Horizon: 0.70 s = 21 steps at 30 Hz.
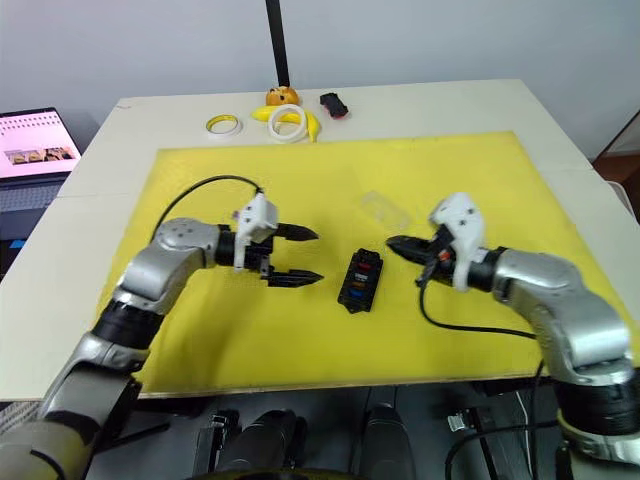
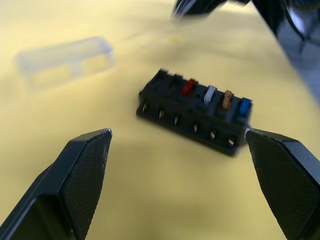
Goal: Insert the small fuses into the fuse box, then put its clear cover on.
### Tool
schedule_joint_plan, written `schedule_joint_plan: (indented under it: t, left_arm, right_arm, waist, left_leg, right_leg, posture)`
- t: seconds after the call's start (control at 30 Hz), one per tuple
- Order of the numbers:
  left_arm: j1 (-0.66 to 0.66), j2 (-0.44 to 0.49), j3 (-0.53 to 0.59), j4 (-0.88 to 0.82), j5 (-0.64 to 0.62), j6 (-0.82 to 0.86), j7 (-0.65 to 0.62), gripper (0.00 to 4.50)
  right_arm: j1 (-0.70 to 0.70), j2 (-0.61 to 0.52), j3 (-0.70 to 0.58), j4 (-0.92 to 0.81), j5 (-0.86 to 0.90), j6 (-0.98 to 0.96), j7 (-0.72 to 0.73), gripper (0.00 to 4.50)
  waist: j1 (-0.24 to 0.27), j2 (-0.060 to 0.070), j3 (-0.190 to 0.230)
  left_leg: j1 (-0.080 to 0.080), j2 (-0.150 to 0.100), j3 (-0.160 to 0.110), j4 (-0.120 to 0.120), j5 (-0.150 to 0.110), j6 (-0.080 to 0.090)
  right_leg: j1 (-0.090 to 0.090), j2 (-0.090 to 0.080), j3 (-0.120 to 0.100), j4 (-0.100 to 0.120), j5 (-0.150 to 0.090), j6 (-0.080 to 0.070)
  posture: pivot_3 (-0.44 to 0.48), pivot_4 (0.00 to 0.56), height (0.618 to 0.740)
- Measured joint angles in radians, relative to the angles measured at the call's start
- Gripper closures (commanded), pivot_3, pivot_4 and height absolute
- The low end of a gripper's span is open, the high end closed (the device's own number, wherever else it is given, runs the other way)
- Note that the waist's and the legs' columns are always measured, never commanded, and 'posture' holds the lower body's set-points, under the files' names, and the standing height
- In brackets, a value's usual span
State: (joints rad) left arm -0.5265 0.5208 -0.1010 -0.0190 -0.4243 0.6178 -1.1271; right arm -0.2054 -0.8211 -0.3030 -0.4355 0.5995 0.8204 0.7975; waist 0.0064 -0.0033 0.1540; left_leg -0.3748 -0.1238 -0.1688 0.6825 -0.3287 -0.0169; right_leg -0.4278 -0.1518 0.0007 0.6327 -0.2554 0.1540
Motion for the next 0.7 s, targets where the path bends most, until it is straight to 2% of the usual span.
schedule_joint_plan:
  t: [0.1,0.17,0.23,0.27,0.37,0.47,0.6,0.7]
  left_arm:
    - [0.122,0.110,0.171,-0.083,-0.124,0.221,0.063,0.00]
    - [0.200,0.172,0.288,-0.115,-0.197,0.331,0.094,0.00]
    - [0.271,0.214,0.380,-0.117,-0.240,0.392,0.111,0.00]
    - [0.313,0.239,0.428,-0.105,-0.249,0.416,0.120,0.00]
    - [0.430,0.305,0.579,-0.034,-0.265,0.452,0.139,0.00]
    - [0.463,0.324,0.683,0.018,-0.264,0.457,0.181,0.00]
    - [0.438,0.321,0.711,0.026,-0.313,0.510,0.206,0.00]
    - [0.335,0.311,0.697,0.033,-0.366,0.582,0.242,0.00]
  right_arm:
    - [0.074,-0.067,-0.118,0.034,0.013,0.025,0.016,2.42]
    - [0.118,-0.100,-0.183,0.078,0.011,0.017,0.036,1.36]
    - [0.144,-0.121,-0.224,0.115,0.003,0.002,0.055,0.37]
    - [0.161,-0.135,-0.244,0.135,0.000,-0.002,0.066,0.07]
    - [0.196,-0.169,-0.297,0.203,-0.018,-0.029,0.091,0.07]
    - [0.199,-0.181,-0.315,0.233,-0.026,-0.047,0.111,0.07]
    - [0.153,-0.180,-0.287,0.224,-0.016,-0.049,0.109,0.07]
    - [0.079,-0.178,-0.227,0.186,0.012,-0.035,0.097,0.07]
  waist:
    - [0.000,0.000,0.000]
    - [0.000,0.000,0.000]
    - [0.003,0.001,0.000]
    - [0.004,0.001,0.000]
    - [0.003,0.001,0.000]
    - [0.010,0.001,0.000]
    - [0.008,0.001,0.000]
    - [0.005,0.001,0.000]
  left_leg:
    - [0.000,0.000,0.000,0.000,0.000,0.000]
    - [0.000,0.000,0.001,0.000,0.000,0.000]
    - [0.001,0.000,0.001,0.000,0.000,0.000]
    - [0.001,0.000,0.001,0.000,0.000,0.000]
    - [0.001,0.000,0.001,-0.001,0.000,0.000]
    - [0.001,0.000,0.001,0.000,0.000,0.000]
    - [0.001,0.000,0.001,0.000,0.000,0.000]
    - [0.001,0.001,0.001,0.000,0.000,0.000]
  right_leg:
    - [0.000,0.000,0.000,0.000,0.000,0.000]
    - [0.000,0.000,0.000,0.000,0.000,0.000]
    - [0.001,0.000,0.000,0.000,0.000,0.000]
    - [0.001,0.000,0.000,0.000,0.000,0.000]
    - [0.001,0.000,0.000,0.000,0.000,0.000]
    - [0.003,0.000,0.000,0.000,0.000,0.000]
    - [0.002,-0.001,0.000,0.000,0.000,0.000]
    - [0.002,-0.001,0.000,0.000,0.000,0.000]
  posture:
    - [0.000,0.150,0.740]
    - [0.000,0.150,0.740]
    - [0.000,0.150,0.740]
    - [0.000,0.150,0.740]
    - [0.000,0.150,0.740]
    - [0.000,0.150,0.740]
    - [0.000,0.150,0.740]
    - [0.000,0.150,0.740]
